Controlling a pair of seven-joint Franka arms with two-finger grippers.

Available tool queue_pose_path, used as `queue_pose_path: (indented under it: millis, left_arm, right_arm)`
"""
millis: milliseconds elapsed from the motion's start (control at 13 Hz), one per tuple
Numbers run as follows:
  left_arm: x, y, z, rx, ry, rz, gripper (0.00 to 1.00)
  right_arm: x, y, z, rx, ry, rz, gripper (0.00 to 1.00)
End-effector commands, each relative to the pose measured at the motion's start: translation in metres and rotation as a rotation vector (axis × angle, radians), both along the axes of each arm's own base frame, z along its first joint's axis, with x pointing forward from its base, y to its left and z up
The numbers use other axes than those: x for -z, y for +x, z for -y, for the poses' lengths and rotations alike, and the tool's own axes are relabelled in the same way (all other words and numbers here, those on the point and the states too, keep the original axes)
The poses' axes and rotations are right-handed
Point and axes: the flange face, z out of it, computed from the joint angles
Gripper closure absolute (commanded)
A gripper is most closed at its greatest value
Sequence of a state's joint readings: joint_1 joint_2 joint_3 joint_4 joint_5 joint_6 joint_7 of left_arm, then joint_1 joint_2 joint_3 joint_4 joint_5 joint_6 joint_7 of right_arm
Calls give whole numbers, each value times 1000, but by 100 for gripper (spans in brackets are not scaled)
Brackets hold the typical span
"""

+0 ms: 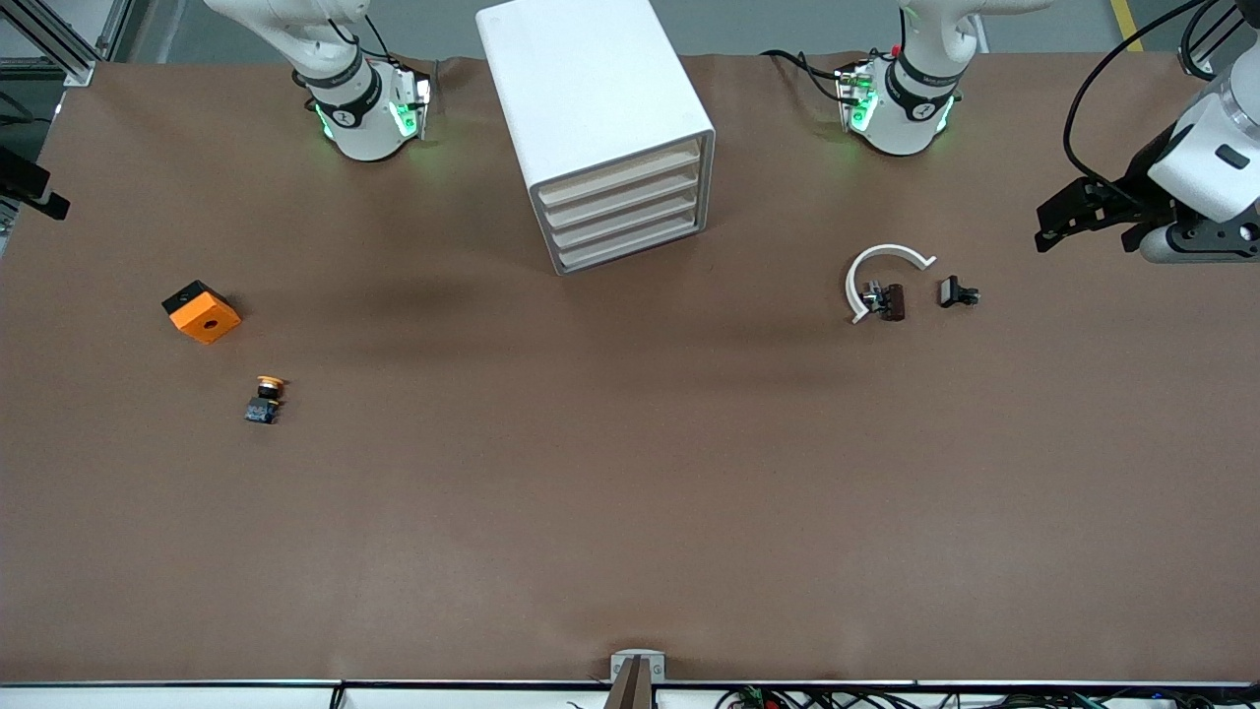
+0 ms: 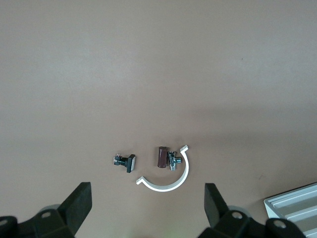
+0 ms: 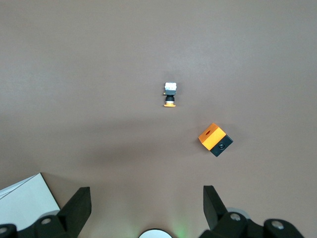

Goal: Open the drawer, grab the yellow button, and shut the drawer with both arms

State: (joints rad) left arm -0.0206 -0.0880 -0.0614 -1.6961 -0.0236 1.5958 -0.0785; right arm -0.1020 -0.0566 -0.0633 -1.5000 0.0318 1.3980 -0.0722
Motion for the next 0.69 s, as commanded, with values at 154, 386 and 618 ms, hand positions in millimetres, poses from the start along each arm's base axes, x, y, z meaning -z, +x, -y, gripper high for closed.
queue_pose_path:
  millis: [154,386,618]
  left_arm:
    - [-5,0,0,20,1,-15,0]
    - [-4,0,-1,20,5,-21,0]
    - [-5,0,-1,19,5,-19,0]
  right_arm:
    - [-1,-8,-4,11,3,6,0]
    - [-2,-8,-2,-3,-9,9,0]
    - [-2,-8,-4,-7,-16,9,0]
